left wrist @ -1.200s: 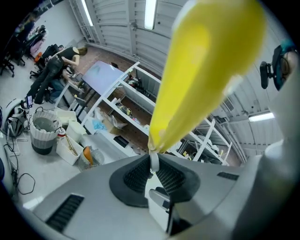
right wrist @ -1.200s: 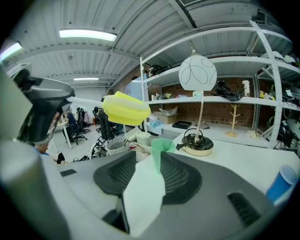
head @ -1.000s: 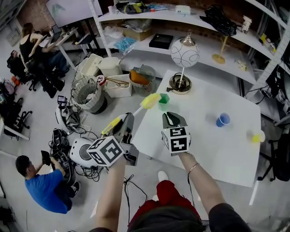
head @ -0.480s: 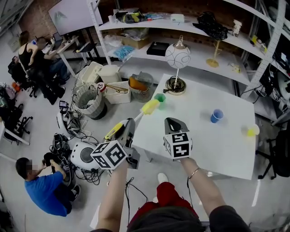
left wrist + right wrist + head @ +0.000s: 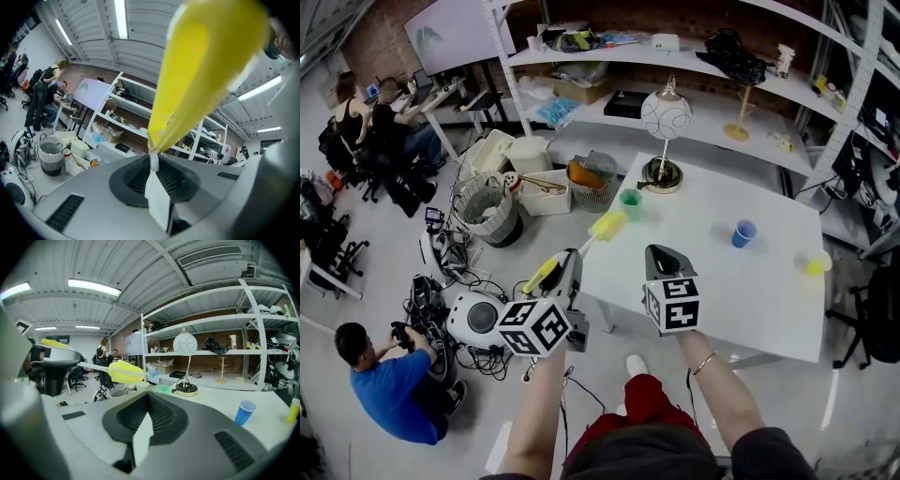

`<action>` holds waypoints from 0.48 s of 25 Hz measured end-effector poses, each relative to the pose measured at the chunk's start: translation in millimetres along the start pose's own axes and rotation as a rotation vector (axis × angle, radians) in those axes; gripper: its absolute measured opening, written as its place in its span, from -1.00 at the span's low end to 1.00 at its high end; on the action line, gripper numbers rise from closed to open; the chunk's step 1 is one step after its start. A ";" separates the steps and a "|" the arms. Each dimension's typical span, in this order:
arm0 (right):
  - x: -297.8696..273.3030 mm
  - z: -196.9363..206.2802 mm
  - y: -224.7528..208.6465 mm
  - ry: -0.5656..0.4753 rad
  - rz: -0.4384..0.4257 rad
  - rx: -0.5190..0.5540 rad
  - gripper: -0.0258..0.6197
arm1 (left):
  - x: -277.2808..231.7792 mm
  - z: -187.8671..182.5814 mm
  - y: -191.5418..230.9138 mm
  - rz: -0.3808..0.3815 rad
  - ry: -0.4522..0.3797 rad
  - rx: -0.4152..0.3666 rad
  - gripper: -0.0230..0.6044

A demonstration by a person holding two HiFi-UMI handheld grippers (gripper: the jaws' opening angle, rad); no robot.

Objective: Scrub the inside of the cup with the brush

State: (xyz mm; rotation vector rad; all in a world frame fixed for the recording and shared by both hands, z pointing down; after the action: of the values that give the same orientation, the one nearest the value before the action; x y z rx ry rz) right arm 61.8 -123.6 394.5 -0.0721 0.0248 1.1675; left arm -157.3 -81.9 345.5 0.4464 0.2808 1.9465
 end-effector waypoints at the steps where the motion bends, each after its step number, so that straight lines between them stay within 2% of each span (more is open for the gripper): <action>1: 3.0 -0.3 0.9 0.001 0.002 -0.001 -0.86 | 2.5 -0.5 -1.7 0.002 0.000 -0.014 -0.78; 12: 35.5 -0.2 12.9 0.012 0.027 0.004 -0.86 | 27.7 -3.4 -20.0 0.034 0.013 -0.151 -0.78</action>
State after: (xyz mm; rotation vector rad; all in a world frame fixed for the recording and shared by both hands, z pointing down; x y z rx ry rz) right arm 63.9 -86.1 391.7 -0.0752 0.0389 1.1942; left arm -152.2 -48.4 339.6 0.3419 0.1335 1.9876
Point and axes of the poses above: the fingertips, and each gripper's own axes: x backward along the fingers, y to its left, z out of its underside, the point moved 8 cm from there along x, backward along the fingers, and after that the axes turned 14 degrees about -y, right-handed, at the moved point
